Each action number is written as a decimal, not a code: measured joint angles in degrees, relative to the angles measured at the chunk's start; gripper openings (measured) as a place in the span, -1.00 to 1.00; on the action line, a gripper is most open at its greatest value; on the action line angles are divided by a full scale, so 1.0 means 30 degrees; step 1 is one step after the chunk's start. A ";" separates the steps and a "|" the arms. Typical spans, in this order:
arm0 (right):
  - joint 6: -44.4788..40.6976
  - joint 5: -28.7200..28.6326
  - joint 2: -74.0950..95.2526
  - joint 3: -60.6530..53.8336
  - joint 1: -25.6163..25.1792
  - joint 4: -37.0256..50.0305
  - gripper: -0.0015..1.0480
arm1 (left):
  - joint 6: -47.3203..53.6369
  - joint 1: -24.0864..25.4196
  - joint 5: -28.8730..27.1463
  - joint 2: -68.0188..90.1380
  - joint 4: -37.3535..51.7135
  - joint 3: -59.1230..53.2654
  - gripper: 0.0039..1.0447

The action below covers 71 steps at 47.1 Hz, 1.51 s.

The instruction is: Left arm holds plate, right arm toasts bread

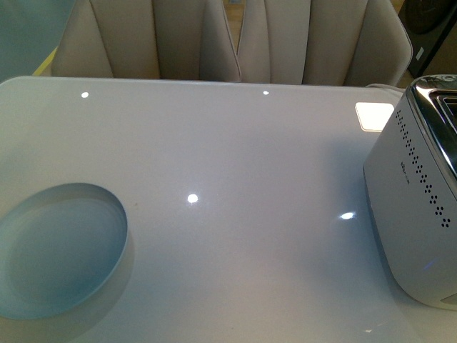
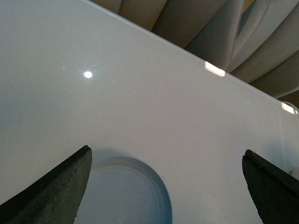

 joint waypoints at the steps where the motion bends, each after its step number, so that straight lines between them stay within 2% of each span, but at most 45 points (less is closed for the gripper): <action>1: 0.0000 0.0000 0.0000 0.0000 0.0000 0.0000 0.83 | -0.0138 -0.0240 -0.0189 -0.0685 -0.0423 -0.0138 0.87; 14: 0.0000 0.0000 0.0000 0.0000 0.0000 0.0000 0.83 | -0.0663 -0.3767 -0.2601 -0.6834 -0.5340 -0.0452 0.87; 24: 0.0000 0.0000 0.0000 0.0000 0.0000 0.0000 0.83 | -0.0867 -0.5974 -0.4809 -0.8437 -0.8699 -0.0415 0.87; 29: 0.0000 0.0000 0.0000 0.0000 0.0000 0.0000 0.83 | -0.2280 -0.7395 -0.6317 -0.8961 -0.9894 0.0066 0.87; 35: 0.0000 -0.0007 0.0000 0.0000 0.0000 0.0000 0.83 | -0.4248 -0.8910 -0.7868 -0.9027 -1.0142 0.0758 0.87; 41: 0.0000 0.0000 0.0000 0.0000 0.0000 0.0000 0.83 | -0.5931 -1.0346 -0.9632 -0.8393 -0.9085 0.0874 0.87; 44: 0.0000 0.0000 0.0000 0.0000 0.0000 0.0000 0.83 | -0.5690 -1.0637 -1.0105 -0.8007 -0.8976 0.0874 0.87; 69: 0.0000 0.0000 0.0000 0.0000 0.0000 0.0000 0.83 | -0.5595 -1.0608 -1.0076 -0.7759 -0.8801 0.0867 0.87; 71: 0.0000 -0.0007 0.0000 0.0000 0.0000 0.0000 0.83 | -0.4845 -1.0681 -1.0790 -0.7832 -0.7672 0.0488 0.82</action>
